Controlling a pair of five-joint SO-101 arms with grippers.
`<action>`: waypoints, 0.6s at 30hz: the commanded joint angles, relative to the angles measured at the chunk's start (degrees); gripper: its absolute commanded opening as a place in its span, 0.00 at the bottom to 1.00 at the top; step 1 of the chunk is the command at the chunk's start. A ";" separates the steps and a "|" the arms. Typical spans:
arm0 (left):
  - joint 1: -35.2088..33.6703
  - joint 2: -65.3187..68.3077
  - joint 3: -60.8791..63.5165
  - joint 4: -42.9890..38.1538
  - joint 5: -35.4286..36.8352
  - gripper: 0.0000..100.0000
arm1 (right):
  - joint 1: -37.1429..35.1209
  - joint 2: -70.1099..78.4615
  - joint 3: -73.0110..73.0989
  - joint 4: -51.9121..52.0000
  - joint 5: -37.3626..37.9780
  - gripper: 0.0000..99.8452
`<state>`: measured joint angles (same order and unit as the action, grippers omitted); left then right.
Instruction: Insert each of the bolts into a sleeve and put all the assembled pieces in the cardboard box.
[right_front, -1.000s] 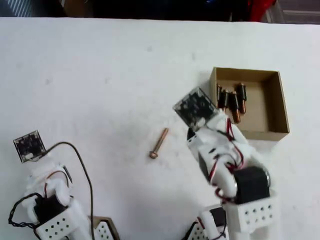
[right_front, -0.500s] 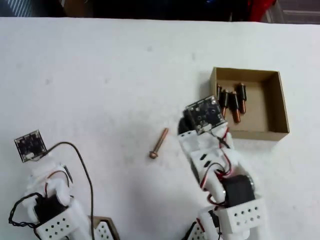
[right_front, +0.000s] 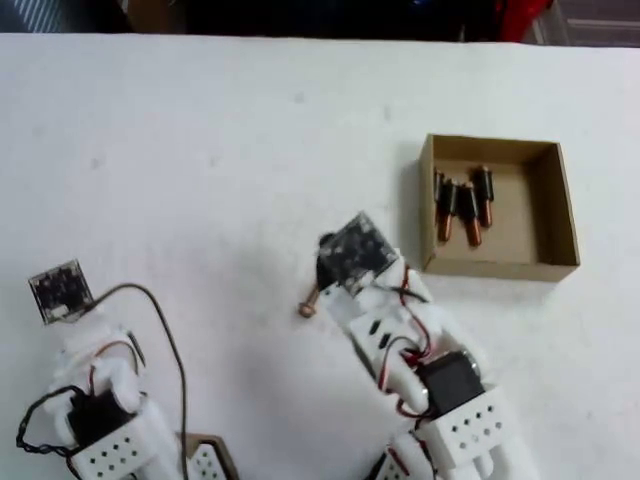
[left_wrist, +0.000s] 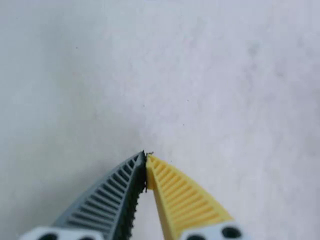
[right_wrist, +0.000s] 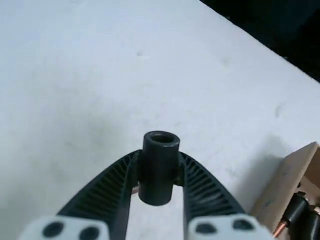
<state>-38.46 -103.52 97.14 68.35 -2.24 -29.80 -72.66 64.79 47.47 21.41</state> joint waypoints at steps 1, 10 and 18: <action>0.75 -0.48 -0.18 -0.09 -0.35 0.02 | -0.40 -1.27 -1.14 1.80 5.45 0.02; 10.77 -0.57 -0.18 -2.64 -2.99 0.02 | -0.22 -17.80 0.70 3.03 -3.60 0.02; 11.38 -0.57 -1.49 -5.10 -14.51 0.02 | -0.04 -29.93 7.82 2.95 -5.01 0.02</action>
<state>-28.26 -103.52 97.14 64.84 -13.32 -29.89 -98.86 72.44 50.37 18.07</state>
